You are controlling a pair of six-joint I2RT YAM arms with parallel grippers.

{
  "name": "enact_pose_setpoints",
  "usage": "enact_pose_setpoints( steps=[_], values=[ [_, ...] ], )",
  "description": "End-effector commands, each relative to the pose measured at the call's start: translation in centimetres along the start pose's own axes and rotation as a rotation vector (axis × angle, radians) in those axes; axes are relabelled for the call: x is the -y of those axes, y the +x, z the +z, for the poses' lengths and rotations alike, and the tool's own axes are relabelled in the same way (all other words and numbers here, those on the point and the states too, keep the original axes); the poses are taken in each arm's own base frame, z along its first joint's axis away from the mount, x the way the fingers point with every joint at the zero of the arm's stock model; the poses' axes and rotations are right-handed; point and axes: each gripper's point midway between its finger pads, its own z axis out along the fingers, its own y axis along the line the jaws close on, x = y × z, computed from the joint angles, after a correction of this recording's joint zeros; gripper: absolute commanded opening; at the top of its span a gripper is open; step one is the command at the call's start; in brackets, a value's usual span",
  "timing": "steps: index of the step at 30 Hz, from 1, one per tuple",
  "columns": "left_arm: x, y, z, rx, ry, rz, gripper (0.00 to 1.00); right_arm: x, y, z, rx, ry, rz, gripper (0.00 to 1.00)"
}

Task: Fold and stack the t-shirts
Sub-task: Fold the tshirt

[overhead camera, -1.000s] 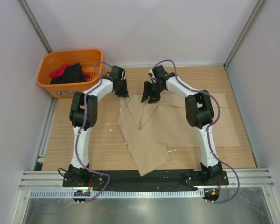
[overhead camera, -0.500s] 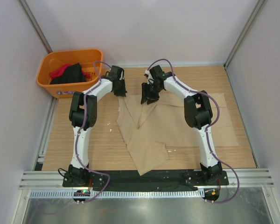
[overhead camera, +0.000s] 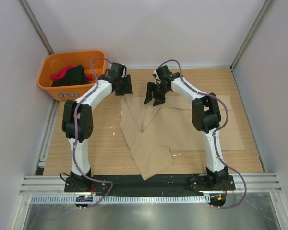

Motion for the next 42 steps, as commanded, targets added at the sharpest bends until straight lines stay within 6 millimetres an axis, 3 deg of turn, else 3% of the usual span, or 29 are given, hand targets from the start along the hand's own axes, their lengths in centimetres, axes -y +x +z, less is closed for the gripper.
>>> enact_pose_setpoints(
  steps=[1, 3, 4, 7, 9, 13, 14, 15, 16, 17, 18, 20, 22, 23, 26, 27, 30, 36, 42],
  values=[
    [4.9, -0.6, -5.1, 0.054, 0.175, 0.043, 0.53, -1.3, -3.6, -6.3, 0.160, -0.023, 0.138, 0.64],
    [6.9, -0.1, -6.5, 0.069, 0.248, 0.059, 0.51, 0.0, -4.0, -7.9, 0.208, 0.033, 0.226, 0.66],
    [6.9, 1.6, -6.2, 0.037, 0.265, 0.066, 0.51, 0.9, -3.6, -7.6, 0.208, 0.043, 0.312, 0.67],
    [8.9, 3.7, -7.4, 0.005, 0.363, 0.081, 0.49, 0.8, -2.8, -8.0, 0.216, 0.039, 0.391, 0.70],
    [9.5, 6.3, -7.9, -0.029, 0.381, 0.110, 0.50, 0.2, -2.3, -7.8, 0.216, 0.039, 0.440, 0.71],
    [9.9, 11.0, -8.4, -0.089, 0.373, 0.157, 0.51, 0.0, -1.0, -6.8, 0.198, 0.116, 0.421, 0.68],
    [10.1, 11.7, -8.5, -0.094, 0.376, 0.160, 0.50, -0.2, -0.6, -6.4, 0.195, 0.138, 0.409, 0.66],
    [9.8, 13.7, -8.4, -0.129, 0.363, 0.168, 0.50, -0.3, -0.5, -6.2, 0.195, 0.160, 0.416, 0.61],
    [9.5, 14.2, -8.5, -0.124, 0.343, 0.155, 0.49, -0.3, -0.7, -6.4, 0.210, 0.201, 0.415, 0.60],
    [9.8, 14.1, -9.4, -0.096, 0.355, 0.154, 0.48, -0.7, -0.1, -5.2, 0.194, 0.230, 0.408, 0.60],
    [8.8, 15.6, -9.4, -0.114, 0.337, 0.146, 0.48, -0.8, 0.0, -5.0, 0.202, 0.260, 0.402, 0.60],
    [8.1, 15.0, -10.8, -0.057, 0.320, 0.121, 0.47, -0.8, -0.8, -4.5, 0.264, 0.346, 0.376, 0.59],
    [6.6, 15.7, -11.2, -0.053, 0.274, 0.114, 0.47, -1.4, -1.0, -3.8, 0.326, 0.407, 0.361, 0.59],
    [6.3, 15.1, -12.4, -0.017, 0.269, 0.116, 0.47, -0.7, -0.6, -2.7, 0.319, 0.452, 0.362, 0.59],
    [5.0, 15.1, -13.7, -0.002, 0.226, 0.119, 0.47, -0.6, -0.2, -2.4, 0.335, 0.554, 0.368, 0.56],
    [4.8, 14.7, -14.7, 0.022, 0.230, 0.117, 0.47, -0.1, 0.1, -1.7, 0.334, 0.586, 0.371, 0.49],
    [3.5, 15.1, -16.1, 0.047, 0.213, 0.102, 0.48, -0.7, -0.1, -1.6, 0.400, 0.622, 0.365, 0.41],
    [2.1, 16.0, -18.1, 0.073, 0.218, 0.084, 0.49, 0.1, -0.5, -0.9, 0.431, 0.658, 0.369, 0.40],
    [0.9, 16.8, -19.5, 0.092, 0.215, 0.071, 0.50, 0.1, -0.5, 1.1, 0.410, 0.637, 0.369, 0.39]
  ],
)
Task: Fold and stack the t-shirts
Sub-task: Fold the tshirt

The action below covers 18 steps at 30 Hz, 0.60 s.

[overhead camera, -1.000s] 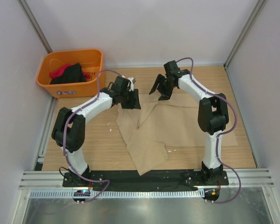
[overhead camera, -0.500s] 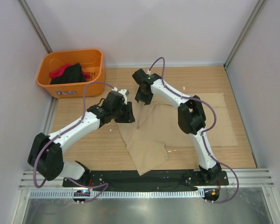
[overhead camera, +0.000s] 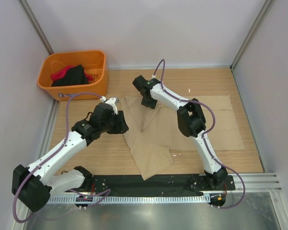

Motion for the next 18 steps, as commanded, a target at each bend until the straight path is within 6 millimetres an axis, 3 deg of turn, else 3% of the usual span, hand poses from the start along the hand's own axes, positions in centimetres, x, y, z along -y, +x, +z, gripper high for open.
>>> enact_pose_setpoints(
  steps=[1, 7, 11, 18],
  values=[
    [-0.8, 0.0, -0.9, 0.021, -0.023, -0.012, 0.50, -1.2, -1.4, -0.2, 0.055, -0.019, 0.046, 0.39],
    [-1.2, 0.3, -1.3, 0.019, -0.033, -0.007, 0.51, -1.5, -1.4, 0.4, 0.067, -0.018, 0.042, 0.36],
    [-1.2, 0.5, -1.3, 0.012, -0.028, -0.006, 0.51, -1.7, -1.4, 0.3, 0.066, -0.021, 0.042, 0.19],
    [-0.9, 1.2, -0.5, -0.023, -0.001, -0.002, 0.51, -0.4, -1.8, -2.3, 0.059, -0.027, 0.036, 0.05]
  ],
)
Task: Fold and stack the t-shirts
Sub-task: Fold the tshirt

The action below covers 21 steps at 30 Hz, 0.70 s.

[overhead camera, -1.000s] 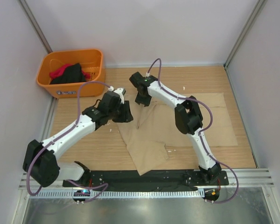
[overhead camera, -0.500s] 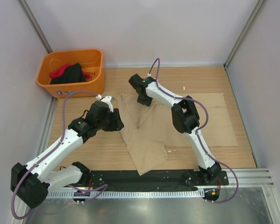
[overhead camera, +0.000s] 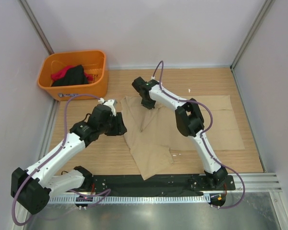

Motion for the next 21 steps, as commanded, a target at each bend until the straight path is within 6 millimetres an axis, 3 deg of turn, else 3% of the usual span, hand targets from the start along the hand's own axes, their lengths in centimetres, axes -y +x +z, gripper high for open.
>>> enact_pose_setpoints(
  steps=[1, 11, 21],
  values=[
    [0.4, 0.3, 0.5, -0.017, 0.035, 0.007, 0.51, 0.1, -2.7, -5.1, 0.065, -0.060, 0.045, 0.04],
    [1.3, 1.1, 2.1, -0.079, 0.076, -0.006, 0.51, 3.3, -0.8, -8.6, 0.009, -0.114, 0.085, 0.02],
    [2.4, 2.0, 3.0, -0.156, 0.134, -0.001, 0.53, 7.4, 2.3, -7.5, -0.034, -0.082, 0.074, 0.03]
  ],
)
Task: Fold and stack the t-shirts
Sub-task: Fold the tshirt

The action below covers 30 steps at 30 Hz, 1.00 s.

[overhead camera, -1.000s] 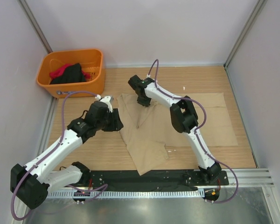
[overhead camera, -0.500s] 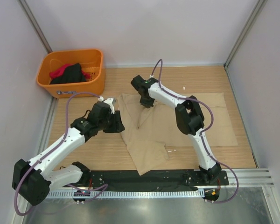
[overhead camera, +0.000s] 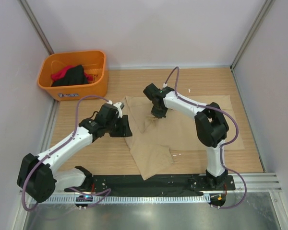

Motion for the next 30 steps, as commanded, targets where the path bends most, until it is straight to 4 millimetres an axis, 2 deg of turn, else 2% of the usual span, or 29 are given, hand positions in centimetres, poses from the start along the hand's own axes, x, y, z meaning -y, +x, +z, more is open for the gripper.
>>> enact_pose_setpoints(
  steps=[1, 3, 5, 6, 7, 8, 9, 10, 11, 13, 15, 16, 18, 20, 21, 22, 24, 25, 26, 27, 28, 29, 30],
  values=[
    [1.5, -0.7, 0.2, -0.001, 0.074, 0.016, 0.54, 0.2, -0.8, -1.8, 0.036, -0.062, 0.039, 0.03],
    [1.7, -0.6, 0.3, -0.016, 0.088, 0.018, 0.55, 1.6, -0.4, -1.1, 0.027, -0.049, 0.023, 0.06],
    [1.9, -0.4, 0.6, -0.030, 0.098, 0.019, 0.56, 2.8, -0.6, -1.4, 0.026, -0.057, 0.020, 0.15],
    [2.0, -0.5, 0.6, -0.036, 0.104, 0.019, 0.57, 3.7, -0.2, -0.8, 0.017, -0.058, -0.009, 0.19],
    [2.1, -0.2, 1.0, -0.059, 0.110, 0.018, 0.57, 4.1, 0.2, -0.8, 0.000, -0.073, -0.028, 0.31],
    [2.3, -0.3, 1.2, -0.064, 0.116, 0.018, 0.58, 4.3, -0.6, -2.0, 0.020, -0.112, -0.031, 0.39],
    [2.5, -0.6, 1.4, -0.064, 0.123, 0.015, 0.58, 5.0, -0.7, -1.7, 0.034, -0.129, -0.074, 0.46],
    [2.7, -0.7, 1.6, -0.066, 0.130, 0.004, 0.58, 4.9, -0.9, -2.2, 0.029, -0.176, -0.091, 0.60],
    [3.1, -0.6, 2.0, -0.084, 0.150, -0.005, 0.57, 4.7, -1.4, -3.1, 0.048, -0.227, -0.104, 0.64],
    [4.1, -1.6, 2.5, -0.056, 0.190, -0.018, 0.52, 5.0, -2.2, -2.9, 0.049, -0.286, -0.133, 0.74],
    [4.9, -2.4, 3.3, -0.042, 0.225, -0.057, 0.43, 4.4, -1.8, -2.9, -0.002, -0.390, -0.134, 0.75],
    [5.0, -2.8, 3.5, -0.035, 0.232, -0.073, 0.41, 4.4, -2.3, -2.8, -0.026, -0.432, -0.111, 0.75],
    [5.2, -3.4, 4.1, -0.032, 0.243, -0.105, 0.39, 3.3, -2.1, -2.5, -0.082, -0.525, -0.095, 0.74],
    [4.3, -4.6, 4.2, -0.005, 0.230, -0.148, 0.42, 2.6, -2.3, -2.5, -0.094, -0.550, -0.091, 0.74],
    [4.2, -5.5, 4.2, 0.016, 0.246, -0.182, 0.50, 2.0, -2.8, -2.5, -0.084, -0.572, -0.094, 0.74],
    [2.9, -6.9, 4.0, 0.052, 0.240, -0.230, 0.53, 1.8, -3.2, -2.6, -0.073, -0.582, -0.088, 0.74],
    [1.7, -9.0, 3.8, 0.096, 0.267, -0.305, 0.57, 1.8, -4.6, -2.5, -0.052, -0.595, -0.058, 0.75],
    [-0.1, -10.6, 3.7, 0.133, 0.250, -0.351, 0.57, 1.8, -4.8, -2.1, -0.061, -0.605, -0.042, 0.75],
    [-0.5, -12.2, 3.3, 0.165, 0.260, -0.364, 0.58, 2.1, -6.0, -1.8, -0.057, -0.621, -0.005, 0.75],
    [-1.0, -13.2, 3.2, 0.178, 0.261, -0.375, 0.58, 2.2, -6.4, -1.8, -0.073, -0.638, 0.006, 0.75],
    [-2.4, -14.0, 3.8, 0.175, 0.248, -0.401, 0.57, 2.5, -6.8, -1.5, -0.077, -0.634, 0.011, 0.74],
    [-3.0, -14.7, 4.0, 0.181, 0.238, -0.409, 0.57, 2.9, -7.3, -0.9, -0.079, -0.621, 0.017, 0.75],
    [-3.5, -16.5, 3.8, 0.213, 0.237, -0.410, 0.56, 3.6, -8.6, -0.8, -0.060, -0.612, 0.019, 0.75]
  ],
)
